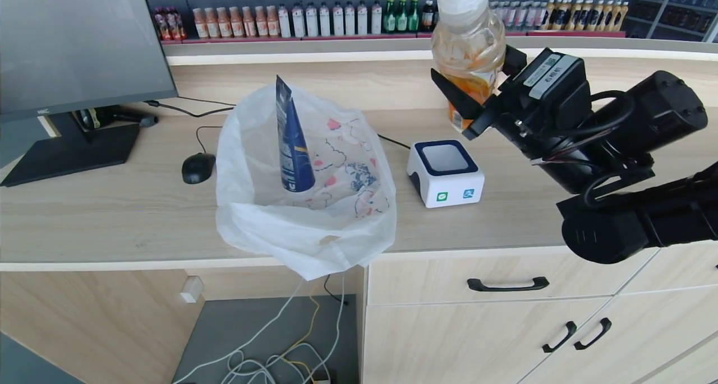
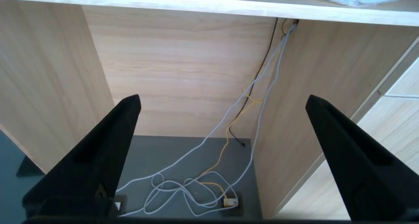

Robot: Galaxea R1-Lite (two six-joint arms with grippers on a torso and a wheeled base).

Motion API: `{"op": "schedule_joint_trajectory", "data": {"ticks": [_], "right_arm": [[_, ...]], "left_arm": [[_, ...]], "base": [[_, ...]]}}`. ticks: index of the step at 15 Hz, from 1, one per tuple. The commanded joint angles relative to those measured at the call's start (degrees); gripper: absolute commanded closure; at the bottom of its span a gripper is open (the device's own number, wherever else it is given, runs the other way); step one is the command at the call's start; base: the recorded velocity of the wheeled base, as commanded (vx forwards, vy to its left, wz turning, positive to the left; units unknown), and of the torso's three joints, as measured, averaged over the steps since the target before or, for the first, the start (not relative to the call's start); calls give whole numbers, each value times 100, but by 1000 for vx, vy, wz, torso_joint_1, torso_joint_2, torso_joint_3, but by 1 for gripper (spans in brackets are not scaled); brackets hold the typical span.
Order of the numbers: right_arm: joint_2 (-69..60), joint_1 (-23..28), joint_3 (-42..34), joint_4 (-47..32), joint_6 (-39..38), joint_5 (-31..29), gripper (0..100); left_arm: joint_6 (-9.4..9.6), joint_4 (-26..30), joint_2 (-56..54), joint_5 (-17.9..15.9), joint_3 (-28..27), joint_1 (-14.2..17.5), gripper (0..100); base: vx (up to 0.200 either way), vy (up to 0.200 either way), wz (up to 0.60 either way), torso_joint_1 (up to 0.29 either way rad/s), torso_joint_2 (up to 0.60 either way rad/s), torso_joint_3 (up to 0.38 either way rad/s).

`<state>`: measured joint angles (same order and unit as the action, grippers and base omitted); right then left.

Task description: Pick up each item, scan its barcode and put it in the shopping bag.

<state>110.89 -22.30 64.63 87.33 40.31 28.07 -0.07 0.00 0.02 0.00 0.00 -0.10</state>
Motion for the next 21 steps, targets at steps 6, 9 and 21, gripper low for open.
{"op": "schedule_joint_trajectory", "data": {"ticks": [6, 9, 21], "right_arm": [[223, -293, -663, 267, 592, 119, 100], [276, -258, -645, 267, 829, 568, 100], [856, 103, 172, 267, 934, 1596, 100]], "left_arm": [[-1, 0, -2, 0, 0, 1, 0], [-1, 0, -2, 0, 0, 1, 0], [-1, 0, -2, 0, 0, 1, 0]], "base": [[0, 0, 0, 0, 0, 0], [0, 0, 0, 0, 0, 0], [0, 0, 0, 0, 0, 0]]}}
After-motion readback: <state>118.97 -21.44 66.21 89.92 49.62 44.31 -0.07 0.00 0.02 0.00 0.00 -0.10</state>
